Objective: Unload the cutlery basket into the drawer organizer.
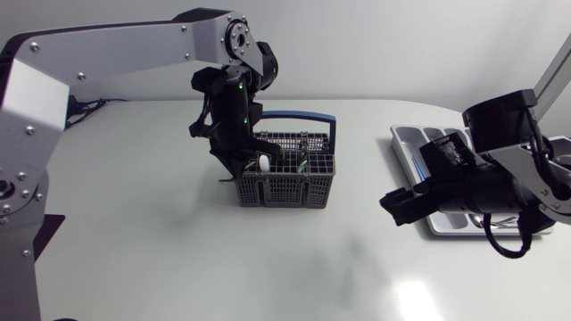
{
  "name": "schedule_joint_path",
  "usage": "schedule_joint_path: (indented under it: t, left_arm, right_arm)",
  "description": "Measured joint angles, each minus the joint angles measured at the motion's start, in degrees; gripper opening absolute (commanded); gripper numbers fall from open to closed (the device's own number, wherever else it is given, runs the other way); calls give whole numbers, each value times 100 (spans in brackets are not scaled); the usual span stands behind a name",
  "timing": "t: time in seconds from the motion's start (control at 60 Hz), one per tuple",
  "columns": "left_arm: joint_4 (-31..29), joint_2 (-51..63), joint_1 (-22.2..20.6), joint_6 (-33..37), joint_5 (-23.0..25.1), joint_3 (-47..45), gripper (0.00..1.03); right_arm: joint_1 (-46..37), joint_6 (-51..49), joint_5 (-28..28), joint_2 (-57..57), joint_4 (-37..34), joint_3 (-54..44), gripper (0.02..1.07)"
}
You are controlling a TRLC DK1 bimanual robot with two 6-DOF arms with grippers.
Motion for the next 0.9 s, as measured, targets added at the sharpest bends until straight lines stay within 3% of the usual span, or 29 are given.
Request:
schedule_joint_path:
  t: [0.9]
  left_arm:
    - [-378, -66, 0, 20, 22, 42, 4]
  right_arm:
    - [85, -20, -2, -155, 13, -85, 102]
